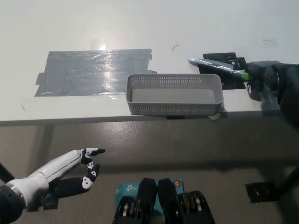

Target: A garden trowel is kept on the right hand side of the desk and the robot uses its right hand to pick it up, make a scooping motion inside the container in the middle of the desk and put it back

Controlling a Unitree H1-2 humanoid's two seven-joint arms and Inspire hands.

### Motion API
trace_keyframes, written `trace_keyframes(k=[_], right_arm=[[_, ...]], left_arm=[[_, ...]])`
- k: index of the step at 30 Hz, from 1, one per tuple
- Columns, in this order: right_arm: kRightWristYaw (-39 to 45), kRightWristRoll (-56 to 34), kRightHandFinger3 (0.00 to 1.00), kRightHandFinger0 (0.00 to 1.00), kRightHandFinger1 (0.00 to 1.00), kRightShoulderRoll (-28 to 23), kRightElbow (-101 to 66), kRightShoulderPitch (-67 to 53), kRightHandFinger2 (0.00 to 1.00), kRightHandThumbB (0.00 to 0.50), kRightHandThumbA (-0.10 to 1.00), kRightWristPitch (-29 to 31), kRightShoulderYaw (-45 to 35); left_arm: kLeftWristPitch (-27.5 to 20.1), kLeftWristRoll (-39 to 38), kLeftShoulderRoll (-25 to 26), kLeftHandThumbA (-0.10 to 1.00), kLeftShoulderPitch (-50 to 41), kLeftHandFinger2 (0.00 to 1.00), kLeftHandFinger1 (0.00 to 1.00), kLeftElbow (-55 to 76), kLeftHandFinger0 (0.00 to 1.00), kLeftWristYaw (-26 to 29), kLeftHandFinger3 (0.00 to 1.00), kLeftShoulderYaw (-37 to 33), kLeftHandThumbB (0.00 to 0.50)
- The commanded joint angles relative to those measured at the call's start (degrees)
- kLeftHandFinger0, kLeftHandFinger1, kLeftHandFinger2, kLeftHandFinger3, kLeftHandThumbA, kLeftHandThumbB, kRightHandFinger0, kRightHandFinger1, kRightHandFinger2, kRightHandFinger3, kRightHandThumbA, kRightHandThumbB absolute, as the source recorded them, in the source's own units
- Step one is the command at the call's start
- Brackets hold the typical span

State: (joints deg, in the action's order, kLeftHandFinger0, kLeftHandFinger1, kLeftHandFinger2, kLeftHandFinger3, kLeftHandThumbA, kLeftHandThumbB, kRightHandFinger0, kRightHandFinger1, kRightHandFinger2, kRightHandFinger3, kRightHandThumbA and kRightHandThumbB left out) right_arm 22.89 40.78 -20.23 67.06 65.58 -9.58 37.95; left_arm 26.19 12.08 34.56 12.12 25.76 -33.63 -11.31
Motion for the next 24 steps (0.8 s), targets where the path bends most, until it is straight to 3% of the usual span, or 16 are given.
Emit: trace_keyframes(k=[1, 2, 3, 4, 5, 6, 7, 8, 11, 13, 16, 20, 23, 24], right_arm=[[-0.2, 2.8, 1.00, 0.70, 0.89, 0.4, 0.9, 0.8, 1.00, 0.292, 0.15, 1.0, 2.5], [-0.2, 3.1, 1.00, 0.61, 0.80, 0.7, 1.8, 0.9, 1.00, 0.284, 0.12, 0.9, 3.2], [-1.5, 3.9, 1.00, 0.41, 0.60, 0.8, 1.9, 0.6, 1.00, 0.279, 0.08, 0.6, 4.0], [-2.1, 4.2, 1.00, 0.38, 0.59, 0.9, 2.0, 0.5, 1.00, 0.278, 0.08, 0.5, 4.4], [-3.0, 4.9, 1.00, 0.16, 0.31, 1.3, 1.9, 0.1, 0.71, 0.237, 0.05, -0.2, 5.3], [-3.1, 5.0, 1.00, 0.14, 0.28, 1.4, 1.8, -0.1, 0.70, 0.243, 0.05, -0.4, 5.5], [-3.1, 5.3, 1.00, 0.04, 0.17, 1.5, 1.9, -0.2, 0.54, 0.231, 0.02, -0.6, 6.0], [-3.3, 5.0, 1.00, 0.00, 0.13, 1.6, 1.8, -0.3, 0.50, 0.234, -0.01, -0.6, 5.9], [-5.0, 6.2, 1.00, 0.00, 0.12, 1.9, 2.0, -0.7, 0.44, 0.236, 0.03, 0.6, 7.3], [-5.8, 6.9, 1.00, 0.00, 0.07, 2.0, 1.5, -1.2, 0.39, 0.234, 0.00, 0.4, 8.1], [-6.6, 6.5, 1.00, 0.00, 0.05, 2.2, 1.5, -1.8, 0.40, 0.240, 0.01, 0.3, 7.8], [-8.7, 6.7, 1.00, 0.00, 0.04, 1.9, 0.3, -2.8, 0.38, 0.253, 0.02, 0.4, 7.4], [-10.8, 7.2, 1.00, 0.00, 0.01, 2.0, -0.7, -3.8, 0.35, 0.168, 0.00, 0.3, 7.4], [-11.2, 7.0, 1.00, 0.01, 0.05, 2.2, -0.8, -4.0, 0.40, 0.033, -0.03, 0.2, 7.1]], left_arm=[[0.7, -0.5, 1.0, 1.00, 1.4, 1.00, 1.00, 1.1, 1.00, -0.7, 1.00, 1.0, 0.239], [0.7, -0.5, 1.3, 1.00, 1.7, 1.00, 1.00, 0.9, 1.00, -0.4, 1.00, 0.6, 0.247], [0.7, -0.4, 1.3, 1.00, 1.9, 1.00, 1.00, 1.1, 1.00, -0.4, 1.00, 0.7, 0.269], [0.7, -0.4, 1.3, 1.00, 1.9, 1.00, 1.00, 1.2, 1.00, -0.4, 1.00, 0.7, 0.270], [0.5, -0.2, 1.8, 1.00, 1.7, 1.00, 1.00, 1.3, 1.00, -0.4, 1.00, 0.6, 0.282], [0.5, -0.2, 1.9, 1.00, 1.5, 1.00, 1.00, 1.4, 1.00, -0.3, 1.00, 0.6, 0.283], [0.4, -0.8, 1.6, 1.00, 1.5, 1.00, 1.00, 1.3, 1.00, -0.2, 1.00, 0.9, 0.278], [0.6, -1.0, 1.8, 1.00, 1.5, 1.00, 1.00, 1.4, 1.00, -0.4, 1.00, 1.0, 0.289], [0.6, -1.6, 2.1, 1.00, 0.8, 1.00, 1.00, 1.6, 1.00, -0.3, 1.00, 1.8, 0.292], [0.7, -1.3, 2.5, 1.00, 0.9, 1.00, 1.00, 1.3, 1.00, -0.4, 1.00, 1.7, 0.316], [0.6, -1.6, 2.8, 1.00, 0.8, 1.00, 1.00, 1.2, 1.00, -0.4, 1.00, 1.8, 0.331], [0.7, -1.9, 2.7, 1.00, 0.7, 1.00, 1.00, 1.5, 1.00, -0.5, 1.00, 2.1, 0.312], [0.1, -1.9, 2.9, 1.00, 0.6, 1.00, 1.00, 1.5, 1.00, -0.2, 1.00, 2.2, 0.320], [0.0, -1.8, 2.9, 1.00, 0.5, 1.00, 1.00, 1.6, 1.00, -0.1, 1.00, 2.3, 0.317]])
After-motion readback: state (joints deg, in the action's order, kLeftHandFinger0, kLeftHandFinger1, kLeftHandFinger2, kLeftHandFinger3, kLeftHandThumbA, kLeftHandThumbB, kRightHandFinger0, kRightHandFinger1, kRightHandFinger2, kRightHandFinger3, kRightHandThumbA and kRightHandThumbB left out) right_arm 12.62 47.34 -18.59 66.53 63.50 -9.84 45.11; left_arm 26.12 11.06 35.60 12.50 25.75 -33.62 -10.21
